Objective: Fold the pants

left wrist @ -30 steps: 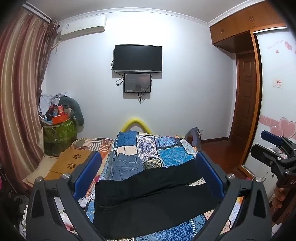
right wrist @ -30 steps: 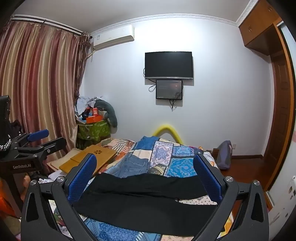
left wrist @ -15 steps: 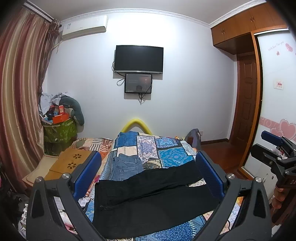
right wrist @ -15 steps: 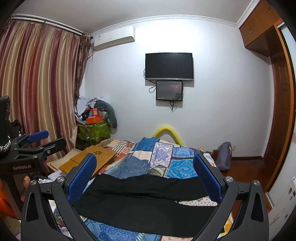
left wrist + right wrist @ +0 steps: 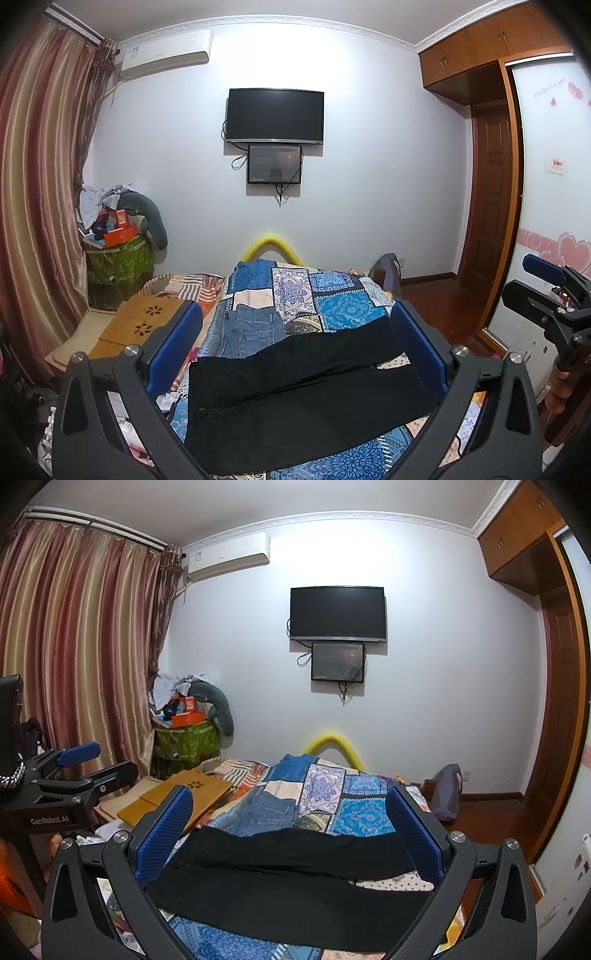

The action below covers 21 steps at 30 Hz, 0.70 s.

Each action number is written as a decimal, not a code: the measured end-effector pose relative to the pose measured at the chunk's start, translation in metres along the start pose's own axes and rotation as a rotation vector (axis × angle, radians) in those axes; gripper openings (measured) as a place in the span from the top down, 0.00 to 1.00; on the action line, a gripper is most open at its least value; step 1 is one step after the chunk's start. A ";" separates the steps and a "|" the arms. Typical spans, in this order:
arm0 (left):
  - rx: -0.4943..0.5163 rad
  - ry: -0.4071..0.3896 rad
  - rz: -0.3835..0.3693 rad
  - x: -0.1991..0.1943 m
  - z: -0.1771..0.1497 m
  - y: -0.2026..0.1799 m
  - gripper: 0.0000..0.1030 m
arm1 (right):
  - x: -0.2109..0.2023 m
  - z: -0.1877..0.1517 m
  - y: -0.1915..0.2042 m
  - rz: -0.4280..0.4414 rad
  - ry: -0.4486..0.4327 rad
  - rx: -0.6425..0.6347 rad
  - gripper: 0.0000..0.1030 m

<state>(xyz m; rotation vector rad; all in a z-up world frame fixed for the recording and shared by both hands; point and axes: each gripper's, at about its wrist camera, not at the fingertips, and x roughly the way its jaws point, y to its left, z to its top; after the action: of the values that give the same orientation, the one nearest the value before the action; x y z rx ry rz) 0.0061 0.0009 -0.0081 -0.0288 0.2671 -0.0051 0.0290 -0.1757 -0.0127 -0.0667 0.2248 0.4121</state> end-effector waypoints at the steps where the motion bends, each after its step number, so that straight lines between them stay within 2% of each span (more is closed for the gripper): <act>1: 0.001 0.000 0.001 0.001 0.001 0.000 0.00 | 0.000 0.000 0.000 0.000 0.000 0.001 0.00; 21: 0.007 -0.027 -0.011 -0.004 0.006 -0.005 0.00 | 0.000 -0.002 -0.005 -0.006 -0.003 0.004 0.00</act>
<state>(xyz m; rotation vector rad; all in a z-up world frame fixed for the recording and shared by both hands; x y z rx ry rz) 0.0035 -0.0040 -0.0009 -0.0237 0.2402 -0.0166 0.0308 -0.1808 -0.0143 -0.0630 0.2224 0.4060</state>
